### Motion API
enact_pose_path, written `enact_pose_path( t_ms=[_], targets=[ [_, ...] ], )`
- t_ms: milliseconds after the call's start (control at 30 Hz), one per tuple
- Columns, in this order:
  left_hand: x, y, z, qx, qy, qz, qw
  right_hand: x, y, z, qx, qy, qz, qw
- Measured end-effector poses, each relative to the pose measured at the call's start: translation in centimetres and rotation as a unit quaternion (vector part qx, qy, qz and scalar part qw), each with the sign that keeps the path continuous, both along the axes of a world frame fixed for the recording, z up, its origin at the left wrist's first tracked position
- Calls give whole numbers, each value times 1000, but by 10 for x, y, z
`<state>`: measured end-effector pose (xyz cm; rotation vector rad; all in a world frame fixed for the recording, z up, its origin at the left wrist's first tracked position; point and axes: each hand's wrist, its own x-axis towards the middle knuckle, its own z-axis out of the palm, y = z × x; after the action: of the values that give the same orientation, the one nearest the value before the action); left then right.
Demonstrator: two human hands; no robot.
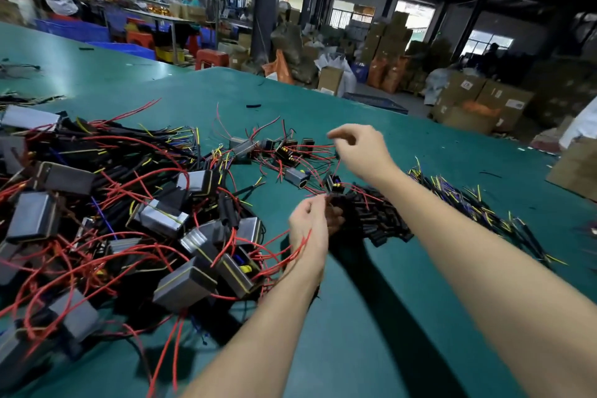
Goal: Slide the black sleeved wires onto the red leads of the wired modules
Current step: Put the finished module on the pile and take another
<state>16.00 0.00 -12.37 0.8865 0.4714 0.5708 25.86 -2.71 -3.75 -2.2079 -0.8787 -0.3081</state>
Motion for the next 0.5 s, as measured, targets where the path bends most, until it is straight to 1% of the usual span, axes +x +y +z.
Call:
enact_pose_path(
  t_ms=[67, 133, 200, 300, 367, 400, 433, 500],
  targets=[
    [-3, 2, -1, 51, -3, 50, 997, 19, -16, -5, -34, 34, -77, 996],
    [-3, 4, -2, 72, -3, 88, 994, 30, -24, -15, -92, 68, -124, 986],
    [-3, 6, -3, 74, 9, 112, 991, 33, -24, -24, -155, 84, -144, 974],
    [-2, 9, -2, 77, 14, 126, 989, 28, -14, -31, -262, 108, -145, 948],
    [-2, 9, -3, 85, 19, 119, 989, 25, -7, -32, -292, 95, -156, 939],
    [-2, 8, -3, 89, 22, 113, 989, 24, -5, -31, -275, 80, -171, 943],
    [-2, 8, -3, 92, 21, 107, 990, 24, -5, -30, -231, 64, -188, 952],
    [-3, 7, -2, 95, 19, 100, 990, 25, -9, -24, -98, 47, -207, 972]
  ],
)
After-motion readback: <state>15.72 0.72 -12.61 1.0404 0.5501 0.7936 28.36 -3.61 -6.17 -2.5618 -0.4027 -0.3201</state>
